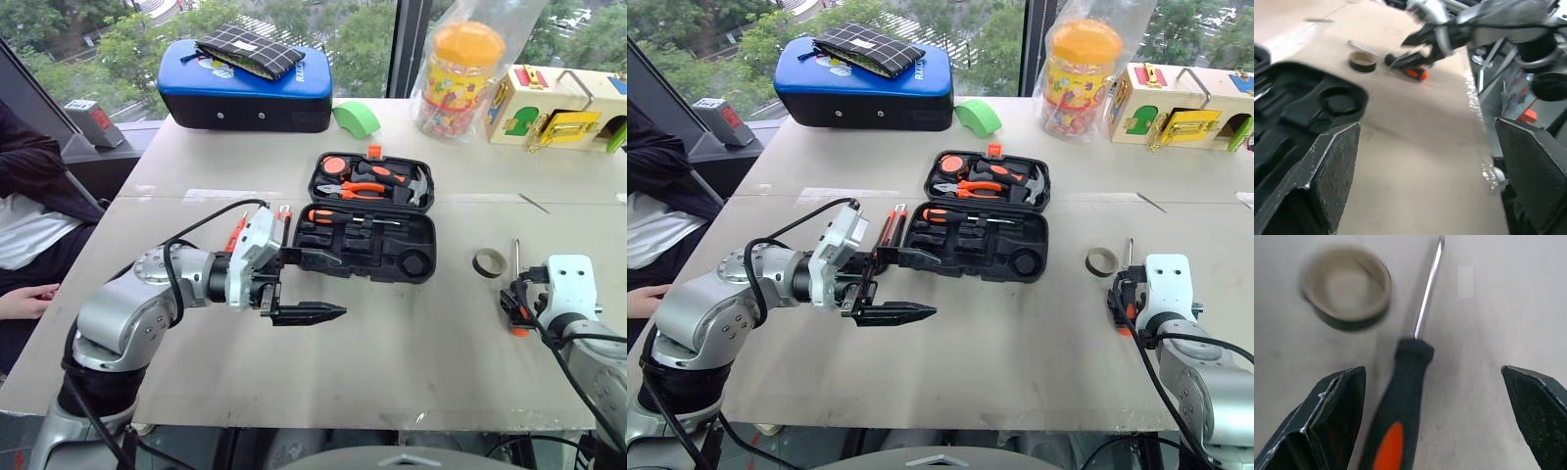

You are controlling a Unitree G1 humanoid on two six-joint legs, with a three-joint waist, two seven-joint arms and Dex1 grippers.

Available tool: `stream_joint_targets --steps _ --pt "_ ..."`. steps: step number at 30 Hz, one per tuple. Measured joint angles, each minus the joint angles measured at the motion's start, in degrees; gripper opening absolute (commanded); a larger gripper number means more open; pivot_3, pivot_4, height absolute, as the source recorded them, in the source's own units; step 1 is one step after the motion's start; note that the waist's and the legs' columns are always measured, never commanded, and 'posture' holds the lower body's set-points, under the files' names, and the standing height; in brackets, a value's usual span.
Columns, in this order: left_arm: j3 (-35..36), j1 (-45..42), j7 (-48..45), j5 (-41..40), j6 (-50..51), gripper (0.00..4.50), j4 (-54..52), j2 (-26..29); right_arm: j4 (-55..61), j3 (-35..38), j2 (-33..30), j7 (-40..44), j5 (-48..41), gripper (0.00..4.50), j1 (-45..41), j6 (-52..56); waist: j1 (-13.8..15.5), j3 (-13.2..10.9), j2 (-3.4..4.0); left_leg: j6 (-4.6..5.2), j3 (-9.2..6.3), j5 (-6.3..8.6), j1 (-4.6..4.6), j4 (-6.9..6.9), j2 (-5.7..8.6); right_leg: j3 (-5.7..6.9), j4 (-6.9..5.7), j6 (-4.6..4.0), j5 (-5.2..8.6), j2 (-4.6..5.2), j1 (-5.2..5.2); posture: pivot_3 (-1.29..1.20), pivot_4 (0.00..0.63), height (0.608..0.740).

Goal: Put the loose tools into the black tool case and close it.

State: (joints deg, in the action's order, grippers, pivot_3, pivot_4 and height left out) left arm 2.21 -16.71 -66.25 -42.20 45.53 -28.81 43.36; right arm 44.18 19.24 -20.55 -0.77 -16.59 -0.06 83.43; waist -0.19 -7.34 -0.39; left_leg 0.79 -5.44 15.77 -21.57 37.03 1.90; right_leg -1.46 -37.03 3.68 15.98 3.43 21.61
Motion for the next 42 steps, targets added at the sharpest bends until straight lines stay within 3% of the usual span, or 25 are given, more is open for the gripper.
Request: stream_joint_targets --steps 2,7,8,10,11,12,15,19,21,26,29,34,42 --pt "-0.02 0.07 0.61 -0.24 -0.11 4.50 -0.41 0.13 0.08 -0.08 0.43 0.69 -0.07 3.25 -1.30 2.72 -0.06 0.02 -0.01 0.00 -0.04 0.00 0.00 -0.02 -0.03 0.02 0.04 0.00 0.00 -0.08 0.00 0.00 0.150 0.740" --pt "-0.02 1.48 1.72 -0.29 -0.91 4.50 -1.66 1.30 1.12 0.14 1.23 2.08 0.10 0.72 -2.55 6.70 0.06 0.03 -0.02 0.01 -0.04 0.01 -0.02 -0.04 0.00 0.04 0.13 0.01 0.00 -0.06 -0.02 0.00 0.150 0.740" --pt "-0.02 2.04 1.83 -0.17 -1.14 4.50 -1.66 1.35 1.42 0.35 1.16 2.25 0.27 0.51 -2.65 7.17 0.13 0.03 -0.02 0.01 -0.05 0.01 -0.04 -0.04 0.00 0.06 0.15 0.01 0.00 -0.06 -0.02 0.00 0.150 0.740" --pt "0.01 3.06 2.58 -0.11 -1.53 4.50 -1.67 1.31 1.99 0.49 -0.54 2.92 0.43 0.51 -2.09 7.57 0.32 0.01 0.02 0.01 -0.04 0.01 -0.04 -0.04 0.02 0.05 0.16 0.01 0.00 -0.04 -0.02 0.00 0.150 0.740" --pt "0.35 4.99 3.60 0.10 -2.19 4.50 -1.63 1.32 2.21 0.14 -5.93 4.16 0.83 0.51 -0.35 6.54 0.45 -0.06 0.13 0.01 0.01 0.01 -0.05 -0.04 0.05 0.02 0.19 0.02 -0.01 0.02 -0.01 0.00 0.150 0.740" --pt "0.46 5.40 3.78 0.23 -2.24 4.50 -1.59 1.33 2.25 0.17 -6.92 4.36 0.92 0.51 -0.27 6.15 0.39 -0.08 0.15 0.01 0.06 0.01 -0.05 -0.04 0.05 -0.02 0.19 0.02 -0.01 0.02 0.00 0.00 0.150 0.740" --pt "2.86 9.24 8.48 2.01 -5.29 4.50 -0.95 -1.58 3.29 -3.42 -17.58 10.36 0.67 0.51 -3.01 -3.42 -0.86 -0.19 0.31 0.03 0.28 0.01 0.12 -0.14 0.00 -0.13 0.18 0.04 -0.02 0.07 -0.05 0.00 0.150 0.740" --pt "7.18 17.17 10.38 2.97 -8.83 4.50 0.12 -3.01 -1.16 -13.44 -22.96 22.70 -3.49 0.51 -19.48 -13.33 -2.55 -0.35 -0.03 0.03 0.48 0.01 0.69 -0.55 -0.25 -0.52 0.18 -0.08 -0.08 -0.29 -0.16 0.00 0.150 0.740" --pt "11.21 20.05 10.32 1.02 -8.80 4.50 -0.26 -2.22 -9.36 -25.30 -29.05 32.99 -1.60 0.51 -29.30 -24.19 -1.99 -0.43 -0.09 0.03 0.43 0.01 0.65 -0.62 -0.30 -0.42 0.21 -0.10 -0.07 -0.30 -0.06 0.00 0.150 0.740" --pt "17.05 24.37 10.47 -3.17 -8.14 4.50 -3.87 -1.05 -25.24 -38.97 -29.09 46.15 4.95 0.51 -39.87 -41.18 -1.13 -0.45 -0.17 -0.10 0.36 -0.05 0.28 -0.64 -0.22 -0.27 0.53 -0.08 -0.08 0.19 0.01 0.00 0.150 0.740" --pt "20.20 27.87 11.79 -4.79 -7.72 4.50 -6.22 -0.86 -35.44 -44.31 -25.06 52.91 8.10 0.51 -44.01 -48.89 -0.83 -0.44 -0.20 -0.22 0.40 -0.11 0.19 -0.64 -0.17 -0.24 0.63 -0.08 -0.09 0.30 0.07 0.00 0.150 0.740" --pt "20.88 32.31 14.15 -2.87 -8.85 4.50 -9.26 -0.42 -46.77 -47.10 -16.71 59.02 8.86 0.51 -46.93 -51.06 -0.54 -0.43 -0.21 -0.25 0.25 -0.11 0.14 -0.62 -0.18 -0.30 0.61 -0.12 -0.11 0.36 0.07 0.00 0.150 0.740" --pt "22.39 35.67 18.40 -4.09 -8.84 4.50 -13.84 -1.23 -58.09 -47.76 -12.95 63.52 11.95 0.51 -50.72 -54.22 -0.63 -0.39 -0.19 -0.26 0.23 -0.12 0.09 -0.62 -0.09 -0.26 0.60 -0.16 -0.14 0.45 0.11 0.00 0.150 0.740"
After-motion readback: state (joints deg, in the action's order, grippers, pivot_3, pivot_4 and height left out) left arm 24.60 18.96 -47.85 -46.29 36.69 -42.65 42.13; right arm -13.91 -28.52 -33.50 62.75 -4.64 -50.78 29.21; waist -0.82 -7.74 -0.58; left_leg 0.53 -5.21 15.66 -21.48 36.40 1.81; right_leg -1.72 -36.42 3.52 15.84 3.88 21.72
